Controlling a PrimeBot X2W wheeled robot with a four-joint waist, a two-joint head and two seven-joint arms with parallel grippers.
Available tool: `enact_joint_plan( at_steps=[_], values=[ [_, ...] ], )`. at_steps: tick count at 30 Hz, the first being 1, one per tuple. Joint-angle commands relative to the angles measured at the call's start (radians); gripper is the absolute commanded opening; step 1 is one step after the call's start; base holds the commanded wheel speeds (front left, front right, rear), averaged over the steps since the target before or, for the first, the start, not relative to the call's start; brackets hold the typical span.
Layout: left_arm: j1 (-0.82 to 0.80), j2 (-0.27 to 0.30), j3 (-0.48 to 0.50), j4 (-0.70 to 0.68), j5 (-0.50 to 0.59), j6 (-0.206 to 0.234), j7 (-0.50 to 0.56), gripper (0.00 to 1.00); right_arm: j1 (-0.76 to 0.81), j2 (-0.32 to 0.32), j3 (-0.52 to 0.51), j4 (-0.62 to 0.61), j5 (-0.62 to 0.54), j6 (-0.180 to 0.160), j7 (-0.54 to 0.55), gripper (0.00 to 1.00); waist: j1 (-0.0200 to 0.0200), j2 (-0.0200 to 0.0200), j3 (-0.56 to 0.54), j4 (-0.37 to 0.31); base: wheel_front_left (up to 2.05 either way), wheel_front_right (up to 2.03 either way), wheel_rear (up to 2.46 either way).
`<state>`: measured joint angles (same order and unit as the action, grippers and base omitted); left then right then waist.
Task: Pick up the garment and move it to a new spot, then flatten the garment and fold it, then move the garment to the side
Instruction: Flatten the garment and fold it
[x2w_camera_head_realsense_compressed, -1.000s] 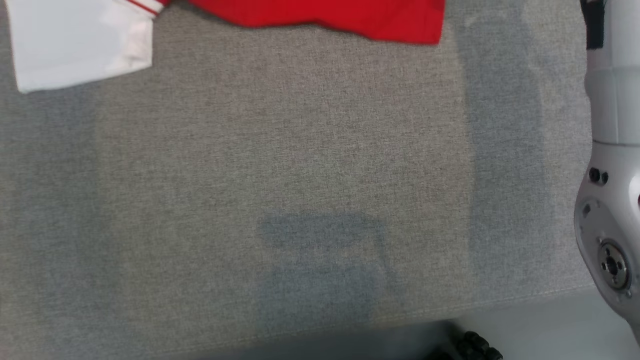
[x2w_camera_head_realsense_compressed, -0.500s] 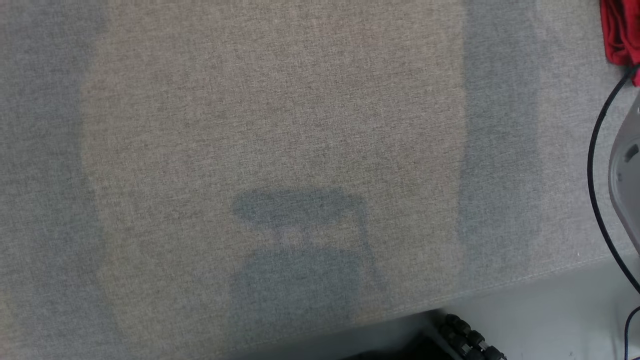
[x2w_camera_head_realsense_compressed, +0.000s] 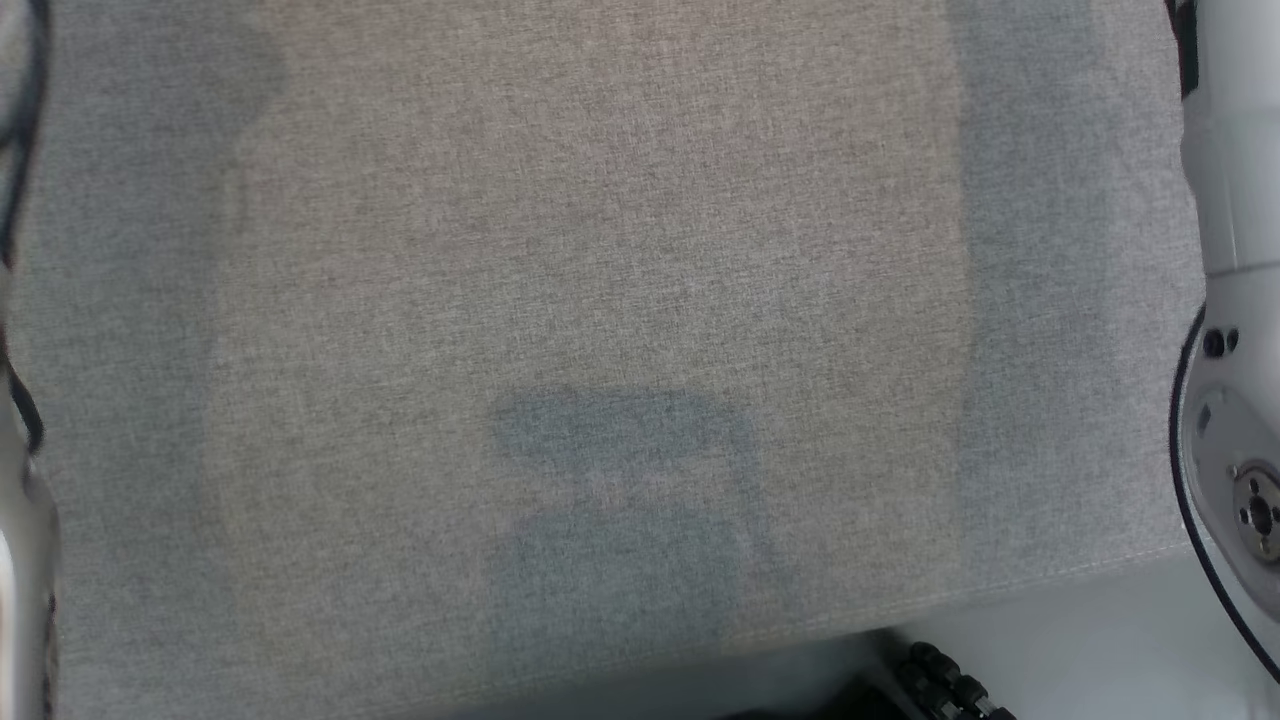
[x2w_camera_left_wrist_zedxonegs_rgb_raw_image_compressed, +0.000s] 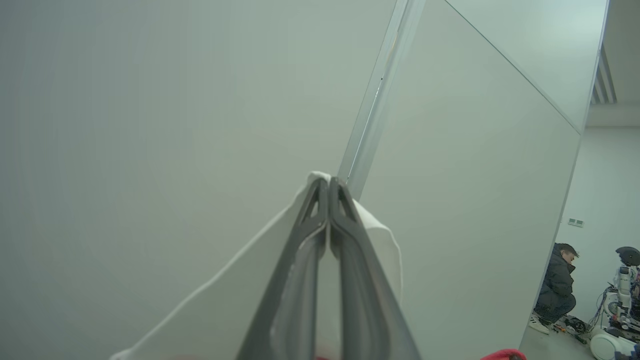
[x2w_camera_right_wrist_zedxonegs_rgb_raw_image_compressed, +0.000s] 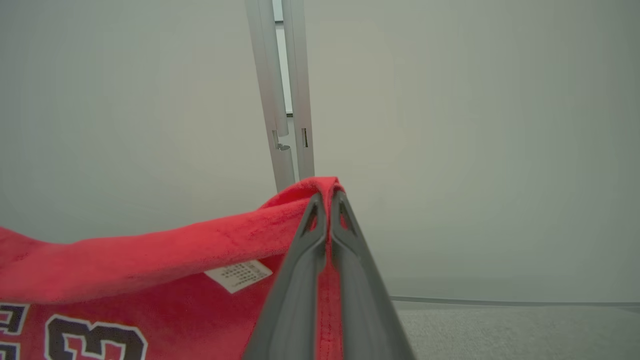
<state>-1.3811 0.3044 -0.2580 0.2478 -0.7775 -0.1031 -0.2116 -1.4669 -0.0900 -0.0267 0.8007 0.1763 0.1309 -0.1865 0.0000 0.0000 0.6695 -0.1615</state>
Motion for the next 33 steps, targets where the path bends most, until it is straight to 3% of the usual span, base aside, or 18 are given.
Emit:
enact_joint_plan(
  at_steps=[1,8,12,16,21,27,33],
  values=[
    [0.112,0.017,0.003,-0.060,-0.007,0.021,-0.002,0.00,0.072,-0.026,0.022,-0.012,0.035,-0.001,0.036,0.00,0.0000,0.0000,-0.047,0.037,0.00,0.00,0.00],
    [0.625,0.011,0.057,-0.347,-0.085,0.140,-0.017,0.00,0.367,-0.135,0.093,-0.161,0.143,0.000,0.249,0.00,0.0000,0.0000,-0.175,0.080,0.00,0.00,0.00],
    [0.877,-0.003,0.076,-0.456,-0.088,0.194,-0.032,0.00,0.542,-0.167,0.070,-0.286,0.186,-0.001,0.383,0.00,0.0000,0.0000,-0.248,0.096,0.00,0.00,0.00],
    [1.028,-0.033,0.089,-0.494,-0.089,0.224,-0.042,0.00,0.669,-0.172,0.024,-0.383,0.192,-0.001,0.464,0.00,0.0000,0.0000,-0.297,0.106,0.00,0.00,0.00],
    [1.212,-0.090,0.109,-0.479,-0.053,0.232,-0.053,0.00,0.860,-0.136,-0.034,-0.507,0.197,-0.001,0.564,0.00,0.0000,0.0000,-0.372,0.122,0.00,0.00,0.00],
    [1.338,-0.163,0.123,-0.412,0.035,0.215,-0.055,0.00,1.040,-0.077,-0.096,-0.537,0.162,-0.001,0.566,0.00,0.0000,0.0000,-0.447,0.149,0.00,0.00,0.00],
    [1.424,-0.150,0.081,-0.291,0.177,0.231,-0.054,0.00,1.162,-0.015,-0.149,-0.515,0.138,-0.001,0.566,0.00,0.0000,0.0000,-0.517,0.171,0.00,0.00,0.00]
  ],
)
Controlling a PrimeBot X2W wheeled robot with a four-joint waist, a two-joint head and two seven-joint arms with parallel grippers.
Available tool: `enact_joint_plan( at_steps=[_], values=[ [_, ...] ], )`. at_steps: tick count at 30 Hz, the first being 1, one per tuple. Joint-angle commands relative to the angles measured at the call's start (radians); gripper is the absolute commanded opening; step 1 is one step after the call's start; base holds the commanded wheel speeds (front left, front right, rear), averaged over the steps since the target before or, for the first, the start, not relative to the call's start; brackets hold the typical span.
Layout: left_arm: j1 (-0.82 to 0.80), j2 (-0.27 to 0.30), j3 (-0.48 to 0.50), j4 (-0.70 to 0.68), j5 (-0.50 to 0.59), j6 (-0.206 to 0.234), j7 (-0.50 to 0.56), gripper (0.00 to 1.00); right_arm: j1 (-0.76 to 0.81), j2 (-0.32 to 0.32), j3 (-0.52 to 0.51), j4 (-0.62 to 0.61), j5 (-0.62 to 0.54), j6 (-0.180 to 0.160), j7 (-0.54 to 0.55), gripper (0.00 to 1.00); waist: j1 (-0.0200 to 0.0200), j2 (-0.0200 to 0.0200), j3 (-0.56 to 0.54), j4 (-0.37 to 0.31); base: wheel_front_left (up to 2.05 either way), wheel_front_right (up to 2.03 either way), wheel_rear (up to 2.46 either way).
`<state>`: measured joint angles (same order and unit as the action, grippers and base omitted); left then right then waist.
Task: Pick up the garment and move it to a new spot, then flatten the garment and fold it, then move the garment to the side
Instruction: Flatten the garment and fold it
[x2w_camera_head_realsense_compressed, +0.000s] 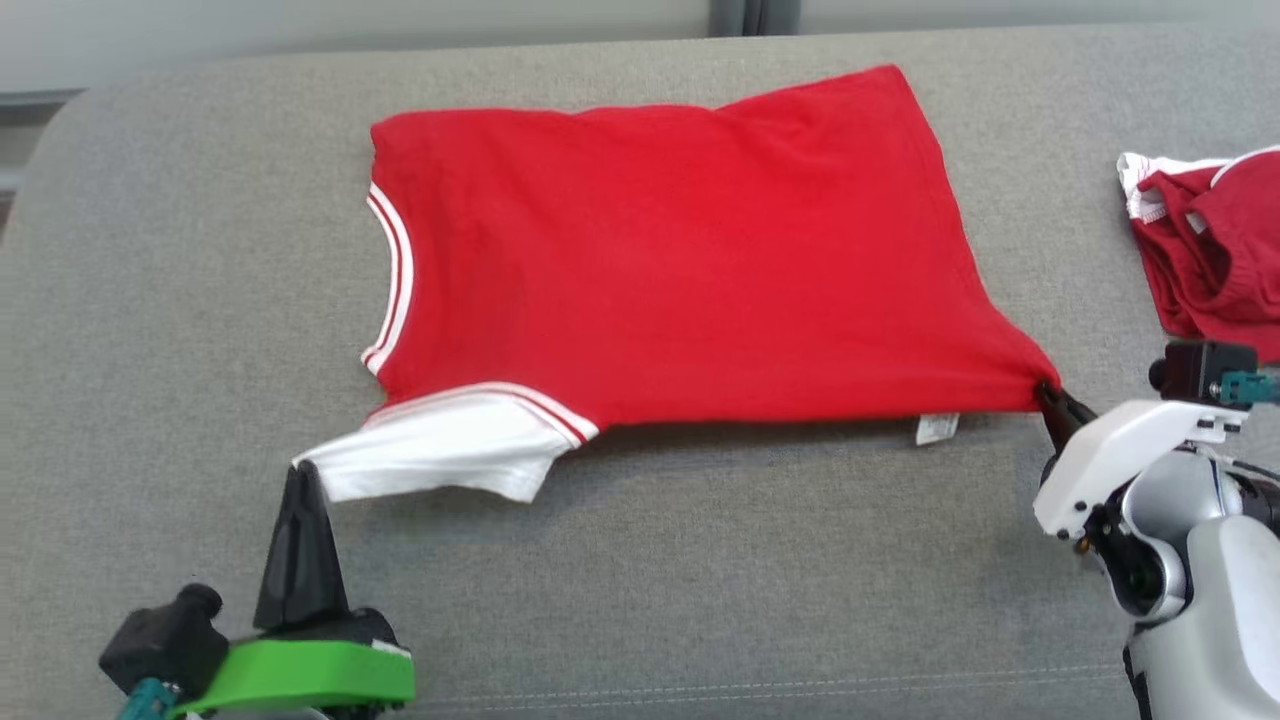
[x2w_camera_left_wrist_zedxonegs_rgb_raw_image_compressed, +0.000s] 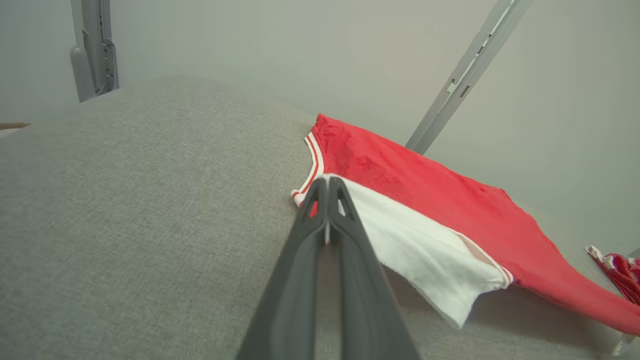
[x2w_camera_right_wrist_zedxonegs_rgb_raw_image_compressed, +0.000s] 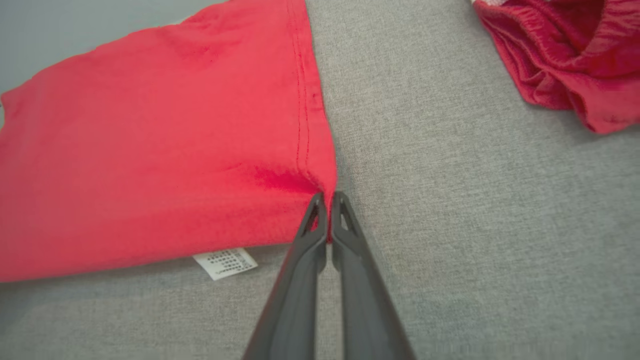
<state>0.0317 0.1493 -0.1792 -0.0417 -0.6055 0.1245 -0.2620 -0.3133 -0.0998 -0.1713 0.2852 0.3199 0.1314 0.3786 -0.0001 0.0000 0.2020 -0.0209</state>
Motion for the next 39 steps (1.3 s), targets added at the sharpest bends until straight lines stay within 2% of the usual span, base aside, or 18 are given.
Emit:
enact_joint_plan(
  at_steps=[1,6,16,21,29,33,39],
  values=[
    [0.023,0.010,-0.005,0.009,0.024,0.010,-0.004,0.00,0.028,0.003,-0.009,-0.002,-0.009,-0.002,0.005,0.00,0.0001,0.0000,-0.060,0.034,0.00,0.00,0.00],
    [0.097,0.031,-0.026,0.034,0.060,0.038,0.012,0.00,0.120,0.022,-0.032,-0.030,-0.005,-0.002,0.042,0.00,0.0001,0.0000,-0.098,0.050,0.00,0.00,0.00],
    [0.234,0.107,-0.037,-0.017,0.077,0.099,0.159,0.00,0.277,0.038,-0.058,-0.136,-0.017,-0.002,0.167,0.00,0.0001,0.0000,-0.119,0.079,0.00,0.00,0.00],
    [0.256,0.111,-0.052,-0.069,0.064,0.101,0.193,0.00,0.310,0.043,-0.062,-0.201,-0.008,-0.002,0.192,0.00,0.0001,0.0000,-0.112,0.080,0.00,0.00,0.00],
    [0.112,0.106,-0.094,-0.056,0.087,0.069,0.226,0.00,0.239,0.048,-0.053,-0.240,0.046,-0.001,0.157,0.00,0.0001,0.0000,-0.089,0.072,0.00,0.00,0.00],
    [-0.023,0.124,-0.133,0.016,0.130,0.052,0.280,0.00,0.170,0.048,-0.035,-0.209,0.081,-0.001,0.145,0.00,0.0001,0.0000,-0.066,0.061,0.00,0.00,0.00],
    [-0.206,0.107,-0.159,0.141,0.149,0.033,0.330,0.00,0.068,0.048,-0.002,-0.138,0.067,-0.001,0.154,0.00,0.0001,0.0000,-0.019,0.042,0.00,0.00,0.00]
  ],
)
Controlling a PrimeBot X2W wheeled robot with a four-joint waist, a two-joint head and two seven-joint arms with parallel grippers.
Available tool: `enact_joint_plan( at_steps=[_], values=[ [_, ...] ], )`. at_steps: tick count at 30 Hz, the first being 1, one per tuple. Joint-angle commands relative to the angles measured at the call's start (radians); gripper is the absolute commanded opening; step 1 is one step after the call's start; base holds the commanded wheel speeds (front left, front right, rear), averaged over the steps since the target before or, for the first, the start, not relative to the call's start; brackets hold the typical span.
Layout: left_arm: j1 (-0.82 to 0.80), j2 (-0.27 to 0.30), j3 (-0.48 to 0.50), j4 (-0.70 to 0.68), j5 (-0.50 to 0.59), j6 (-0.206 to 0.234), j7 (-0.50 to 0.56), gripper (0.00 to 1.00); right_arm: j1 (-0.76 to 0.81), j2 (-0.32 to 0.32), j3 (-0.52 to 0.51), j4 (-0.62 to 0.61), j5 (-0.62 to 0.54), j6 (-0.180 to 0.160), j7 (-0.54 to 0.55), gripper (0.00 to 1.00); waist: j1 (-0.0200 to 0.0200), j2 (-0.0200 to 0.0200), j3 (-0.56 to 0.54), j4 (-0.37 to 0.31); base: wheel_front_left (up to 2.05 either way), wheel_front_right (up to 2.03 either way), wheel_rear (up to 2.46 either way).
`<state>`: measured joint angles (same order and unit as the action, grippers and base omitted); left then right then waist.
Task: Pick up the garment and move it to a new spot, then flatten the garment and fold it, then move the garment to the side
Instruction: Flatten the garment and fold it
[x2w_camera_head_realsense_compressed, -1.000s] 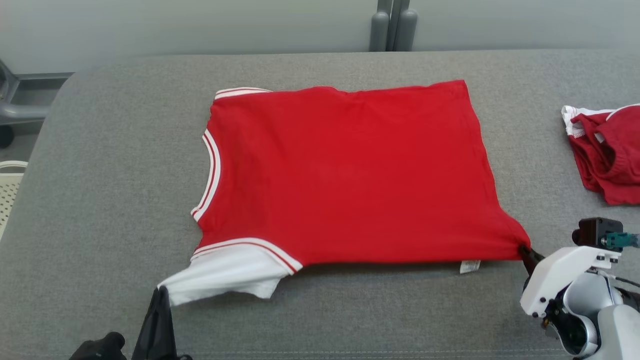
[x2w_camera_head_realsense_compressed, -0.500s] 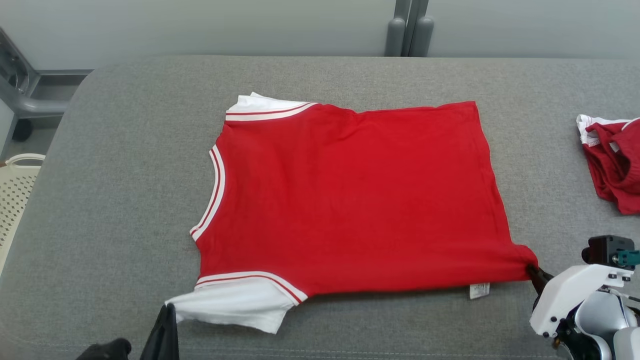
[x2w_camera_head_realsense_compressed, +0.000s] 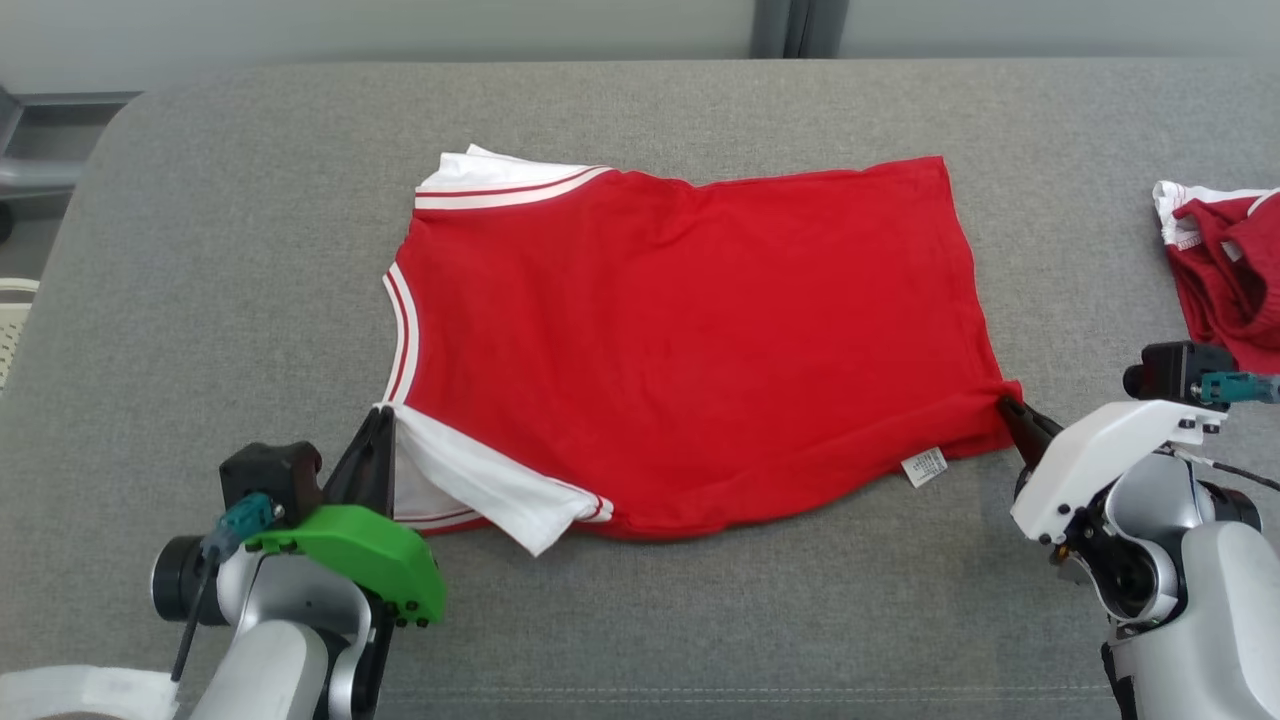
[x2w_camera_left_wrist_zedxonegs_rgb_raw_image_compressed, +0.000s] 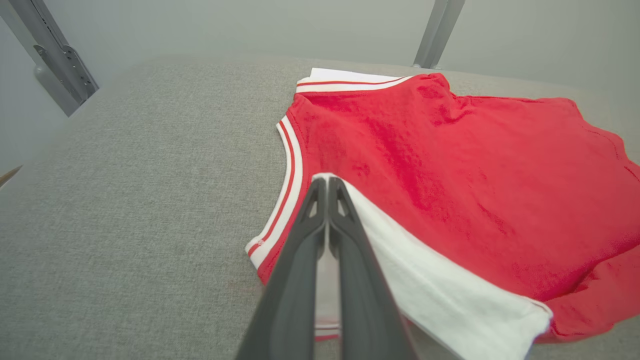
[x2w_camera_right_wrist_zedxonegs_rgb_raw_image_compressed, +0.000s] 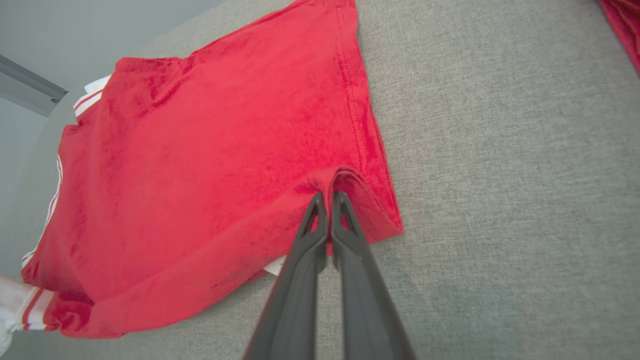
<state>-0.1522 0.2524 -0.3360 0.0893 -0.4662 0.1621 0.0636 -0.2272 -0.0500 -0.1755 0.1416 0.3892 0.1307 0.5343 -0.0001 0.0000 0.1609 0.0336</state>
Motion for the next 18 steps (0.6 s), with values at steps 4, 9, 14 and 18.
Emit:
enact_joint_plan(
  at_steps=[4,9,14,18],
  values=[
    [-0.128,-0.006,-0.007,0.087,0.016,-0.020,0.010,0.00,-0.083,-0.002,0.018,0.056,-0.009,0.000,-0.008,0.00,0.0001,0.0000,0.061,-0.024,0.00,0.00,0.00],
    [-0.246,-0.010,-0.006,0.188,0.028,-0.028,-0.002,0.00,-0.175,-0.002,0.030,0.131,-0.009,0.000,-0.032,0.00,0.0001,0.0000,0.106,-0.037,0.00,0.00,0.00],
    [-0.313,-0.014,0.005,0.255,0.030,-0.028,-0.030,0.00,-0.236,-0.002,0.044,0.186,-0.013,0.000,-0.066,0.00,0.0001,0.0000,0.134,-0.043,0.00,0.00,0.00],
    [-0.345,-0.018,0.023,0.293,0.024,-0.012,-0.054,0.00,-0.274,-0.002,0.058,0.221,0.005,0.000,-0.106,0.00,0.0001,0.0000,0.148,-0.045,0.00,0.00,0.00]
  ],
)
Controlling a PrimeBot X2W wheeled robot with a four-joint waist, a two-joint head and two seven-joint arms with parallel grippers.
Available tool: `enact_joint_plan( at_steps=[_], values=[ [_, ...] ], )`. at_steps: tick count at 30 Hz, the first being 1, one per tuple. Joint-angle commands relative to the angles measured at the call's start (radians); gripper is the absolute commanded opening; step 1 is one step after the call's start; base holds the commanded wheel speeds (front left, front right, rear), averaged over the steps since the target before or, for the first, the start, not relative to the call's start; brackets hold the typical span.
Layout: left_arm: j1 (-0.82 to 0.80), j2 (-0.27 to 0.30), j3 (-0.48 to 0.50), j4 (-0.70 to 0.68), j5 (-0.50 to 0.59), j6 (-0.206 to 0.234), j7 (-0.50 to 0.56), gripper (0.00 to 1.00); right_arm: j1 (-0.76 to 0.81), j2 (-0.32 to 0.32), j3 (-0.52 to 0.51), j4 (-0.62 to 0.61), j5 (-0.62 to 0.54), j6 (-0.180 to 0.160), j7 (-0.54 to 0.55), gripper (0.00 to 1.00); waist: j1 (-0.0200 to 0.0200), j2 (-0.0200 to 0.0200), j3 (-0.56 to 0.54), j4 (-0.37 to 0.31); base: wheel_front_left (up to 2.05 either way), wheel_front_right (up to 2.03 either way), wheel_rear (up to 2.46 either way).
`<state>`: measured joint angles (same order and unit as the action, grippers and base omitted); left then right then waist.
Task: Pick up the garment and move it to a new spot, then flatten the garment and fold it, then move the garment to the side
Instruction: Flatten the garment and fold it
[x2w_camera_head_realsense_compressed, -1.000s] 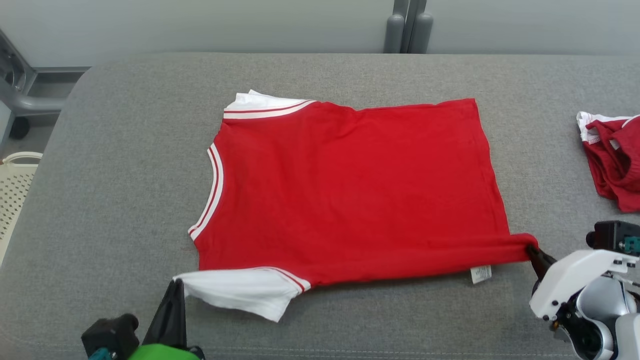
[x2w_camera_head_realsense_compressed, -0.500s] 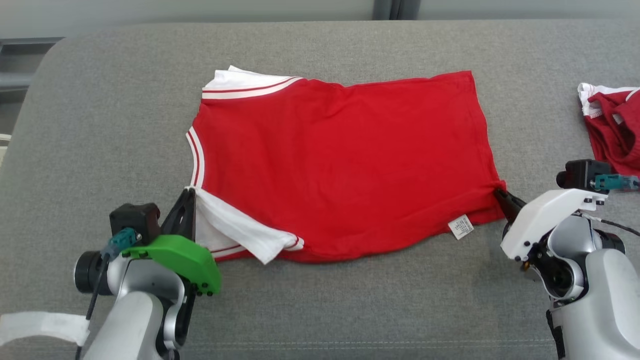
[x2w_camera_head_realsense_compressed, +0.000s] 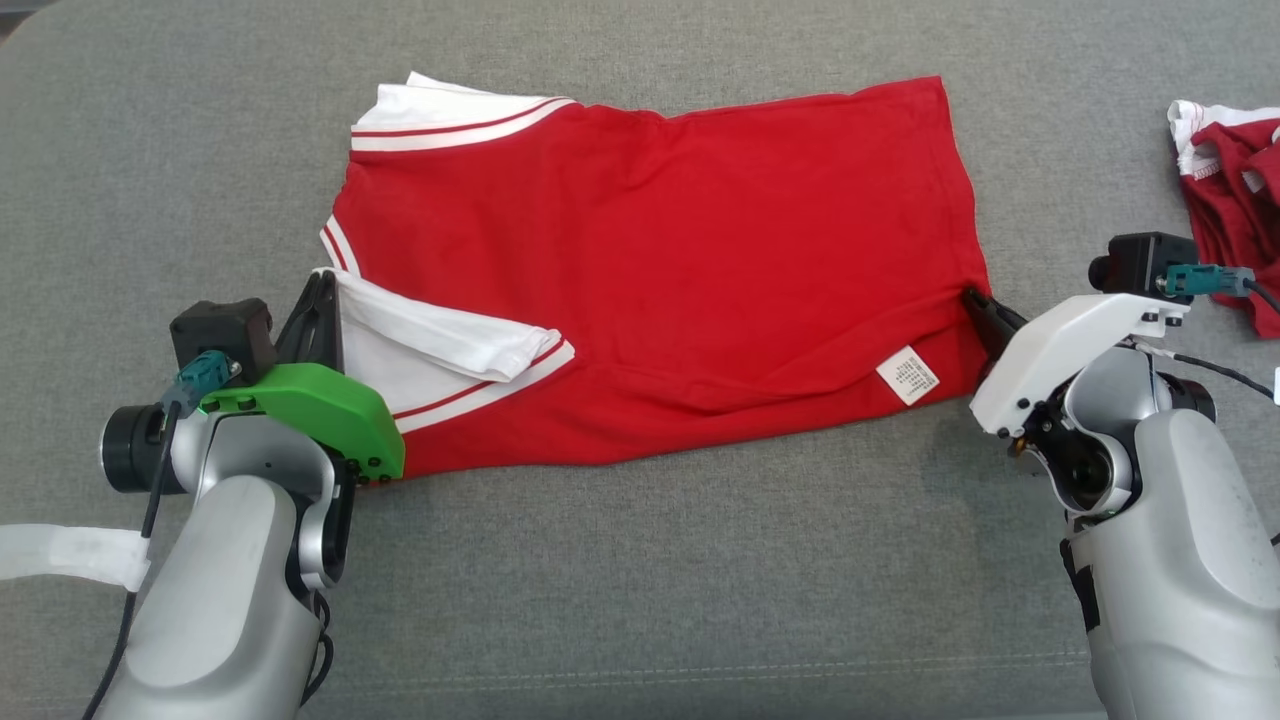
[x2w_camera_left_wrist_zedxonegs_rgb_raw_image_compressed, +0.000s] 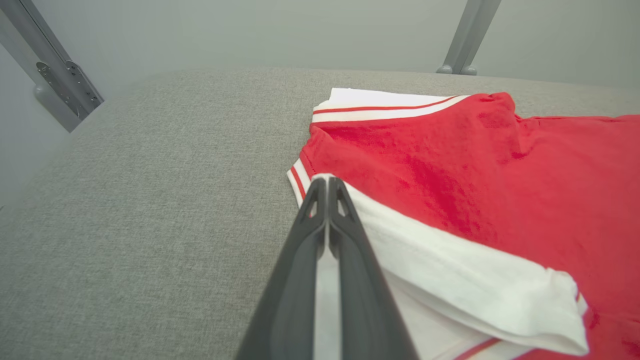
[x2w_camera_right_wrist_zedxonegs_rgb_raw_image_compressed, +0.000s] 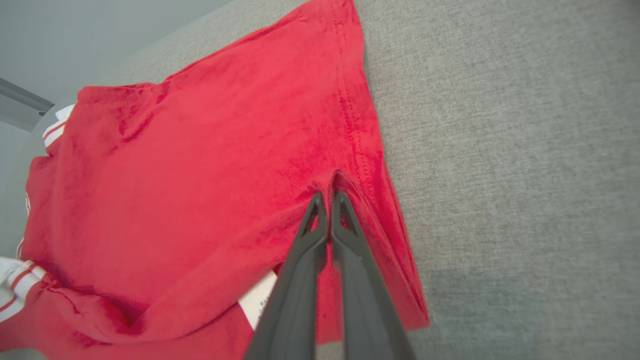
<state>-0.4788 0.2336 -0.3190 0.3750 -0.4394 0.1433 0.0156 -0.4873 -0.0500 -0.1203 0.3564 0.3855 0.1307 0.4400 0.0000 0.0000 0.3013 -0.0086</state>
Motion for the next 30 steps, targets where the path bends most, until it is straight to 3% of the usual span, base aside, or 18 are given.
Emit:
enact_joint_plan(
  at_steps=[1,18,19,20,21,30],
  values=[
    [-0.023,0.001,0.007,0.015,-0.004,0.007,-0.010,0.00,-0.022,-0.002,0.006,0.015,0.013,0.000,-0.018,0.00,0.0000,0.0000,0.010,-0.003,0.00,0.00,0.00],
    [-0.051,-0.013,0.035,0.105,-0.019,0.054,-0.073,0.00,-0.082,-0.002,-0.009,0.118,0.011,0.000,-0.103,0.00,0.0000,0.0000,0.005,0.009,0.00,0.00,0.00],
    [-0.053,-0.013,0.034,0.109,-0.015,0.054,-0.077,0.00,-0.086,-0.002,-0.009,0.121,0.020,0.000,-0.109,0.08,0.0000,0.0000,0.004,0.009,0.00,0.00,0.00],
    [-0.053,-0.015,0.033,0.116,-0.017,0.052,-0.081,0.37,-0.088,-0.002,-0.007,0.126,0.025,0.000,-0.114,1.00,0.0000,0.0000,0.003,0.009,0.00,0.00,0.00],
    [-0.055,-0.018,0.033,0.122,-0.020,0.051,-0.085,1.00,-0.088,-0.002,-0.007,0.134,0.029,0.000,-0.118,1.00,0.0000,0.0000,0.002,0.009,0.00,0.00,0.00],
    [-0.009,-0.038,0.028,0.147,-0.030,0.062,-0.127,1.00,-0.091,-0.002,0.001,0.138,0.075,0.000,-0.188,1.00,0.0000,0.0000,-0.032,0.013,0.00,0.00,0.00]
  ],
)
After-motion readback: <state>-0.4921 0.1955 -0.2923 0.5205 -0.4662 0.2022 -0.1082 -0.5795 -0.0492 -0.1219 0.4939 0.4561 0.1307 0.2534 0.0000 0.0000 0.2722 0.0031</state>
